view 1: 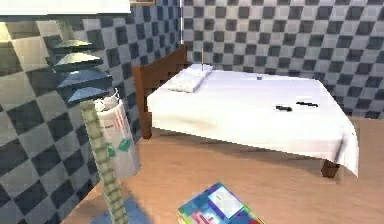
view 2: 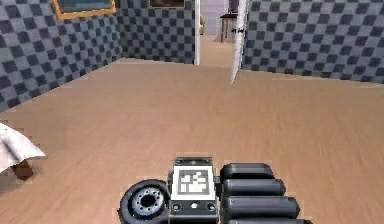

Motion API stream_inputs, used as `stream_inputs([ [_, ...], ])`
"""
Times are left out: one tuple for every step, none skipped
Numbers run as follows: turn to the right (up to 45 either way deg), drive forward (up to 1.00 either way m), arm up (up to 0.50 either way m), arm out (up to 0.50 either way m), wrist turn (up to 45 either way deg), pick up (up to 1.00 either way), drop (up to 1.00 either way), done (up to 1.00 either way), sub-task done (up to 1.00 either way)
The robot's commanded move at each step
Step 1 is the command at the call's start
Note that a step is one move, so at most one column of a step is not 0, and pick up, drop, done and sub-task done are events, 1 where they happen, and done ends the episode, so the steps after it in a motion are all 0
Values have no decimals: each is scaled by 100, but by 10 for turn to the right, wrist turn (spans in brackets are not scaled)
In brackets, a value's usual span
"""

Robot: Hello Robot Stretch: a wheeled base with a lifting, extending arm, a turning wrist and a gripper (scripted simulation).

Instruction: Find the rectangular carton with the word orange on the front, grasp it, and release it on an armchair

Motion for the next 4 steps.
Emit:
stream_inputs([
  [270,0,0,0,0,0,0,0,0],
  [-360,0,0,0,0,0,0,0,0],
  [390,0,0,0,0,0,0,0,0],
  [-450,0,0,0,0,0,0,0,0],
])
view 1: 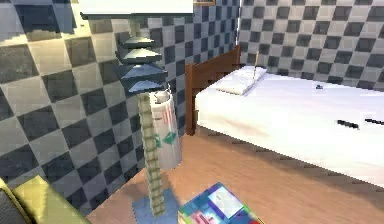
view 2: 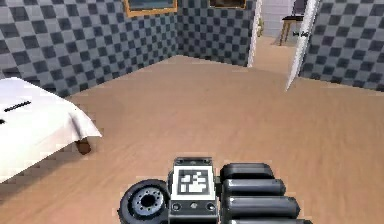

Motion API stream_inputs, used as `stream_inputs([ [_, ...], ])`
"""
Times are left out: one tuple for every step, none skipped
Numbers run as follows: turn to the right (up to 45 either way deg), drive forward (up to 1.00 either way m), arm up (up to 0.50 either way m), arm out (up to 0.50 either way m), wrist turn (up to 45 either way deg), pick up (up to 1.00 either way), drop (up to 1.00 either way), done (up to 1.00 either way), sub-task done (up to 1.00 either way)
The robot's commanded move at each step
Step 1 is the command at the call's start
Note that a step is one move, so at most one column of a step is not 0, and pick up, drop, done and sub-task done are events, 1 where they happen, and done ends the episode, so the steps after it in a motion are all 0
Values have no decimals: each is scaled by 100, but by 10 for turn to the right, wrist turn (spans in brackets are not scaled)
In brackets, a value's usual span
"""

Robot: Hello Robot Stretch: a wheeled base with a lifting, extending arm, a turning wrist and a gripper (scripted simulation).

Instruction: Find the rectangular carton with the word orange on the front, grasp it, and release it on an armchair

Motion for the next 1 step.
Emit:
stream_inputs([
  [-90,0,0,0,0,0,0,0,0],
])
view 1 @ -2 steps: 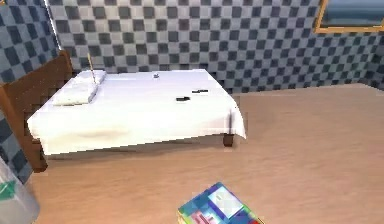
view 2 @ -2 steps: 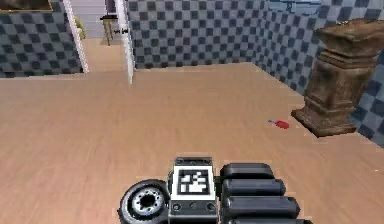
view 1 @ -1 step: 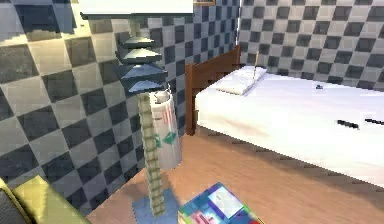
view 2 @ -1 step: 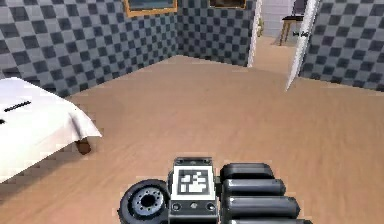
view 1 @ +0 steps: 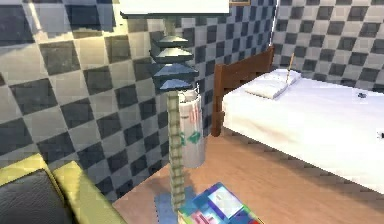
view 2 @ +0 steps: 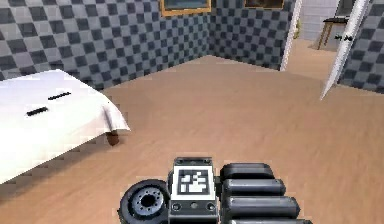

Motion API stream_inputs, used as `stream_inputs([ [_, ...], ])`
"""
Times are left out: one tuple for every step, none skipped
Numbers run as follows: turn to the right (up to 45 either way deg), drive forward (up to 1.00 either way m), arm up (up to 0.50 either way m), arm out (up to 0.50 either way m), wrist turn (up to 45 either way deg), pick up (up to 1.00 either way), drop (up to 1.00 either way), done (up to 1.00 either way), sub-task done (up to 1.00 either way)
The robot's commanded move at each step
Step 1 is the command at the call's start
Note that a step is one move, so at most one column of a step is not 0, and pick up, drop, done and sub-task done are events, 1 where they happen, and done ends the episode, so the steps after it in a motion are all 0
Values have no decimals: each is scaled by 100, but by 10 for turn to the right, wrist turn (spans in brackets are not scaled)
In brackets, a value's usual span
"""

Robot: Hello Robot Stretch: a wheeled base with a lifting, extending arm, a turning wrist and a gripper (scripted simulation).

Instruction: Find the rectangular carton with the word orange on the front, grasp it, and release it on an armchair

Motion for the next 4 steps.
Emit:
stream_inputs([
  [-30,0,0,0,0,0,0,0,0],
  [0,5,0,0,0,0,0,0,0],
  [450,0,0,0,0,0,0,0,0],
  [360,0,0,0,0,0,0,0,0],
])
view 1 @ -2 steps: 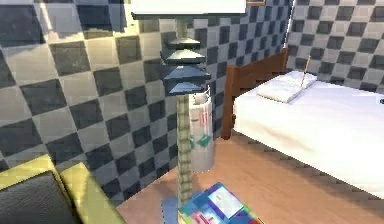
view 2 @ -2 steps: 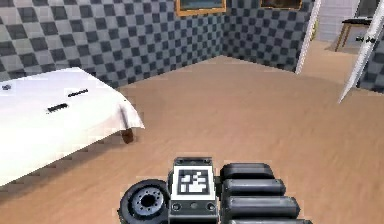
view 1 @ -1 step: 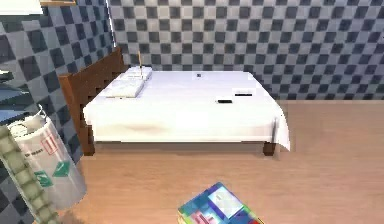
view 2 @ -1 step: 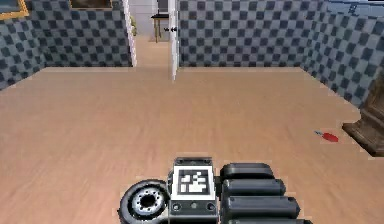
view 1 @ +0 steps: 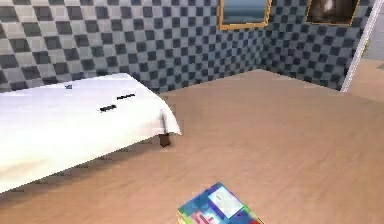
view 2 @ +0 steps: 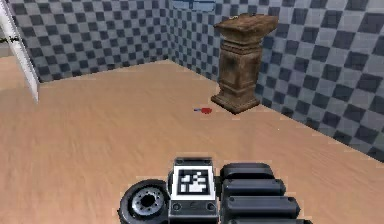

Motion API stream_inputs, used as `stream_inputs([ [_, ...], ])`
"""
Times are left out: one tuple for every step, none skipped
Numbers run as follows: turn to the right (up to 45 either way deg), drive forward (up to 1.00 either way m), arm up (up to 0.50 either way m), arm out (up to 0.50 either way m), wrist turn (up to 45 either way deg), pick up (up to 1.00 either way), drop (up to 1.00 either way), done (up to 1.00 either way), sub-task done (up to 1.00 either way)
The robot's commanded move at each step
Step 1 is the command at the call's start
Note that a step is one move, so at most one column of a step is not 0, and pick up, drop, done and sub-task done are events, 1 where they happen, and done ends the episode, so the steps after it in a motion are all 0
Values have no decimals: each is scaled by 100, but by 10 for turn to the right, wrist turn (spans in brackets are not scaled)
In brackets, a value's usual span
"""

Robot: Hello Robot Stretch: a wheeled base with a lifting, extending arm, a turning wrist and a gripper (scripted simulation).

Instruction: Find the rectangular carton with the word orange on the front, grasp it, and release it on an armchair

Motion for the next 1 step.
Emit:
stream_inputs([
  [-450,0,0,0,0,0,0,0,0],
])
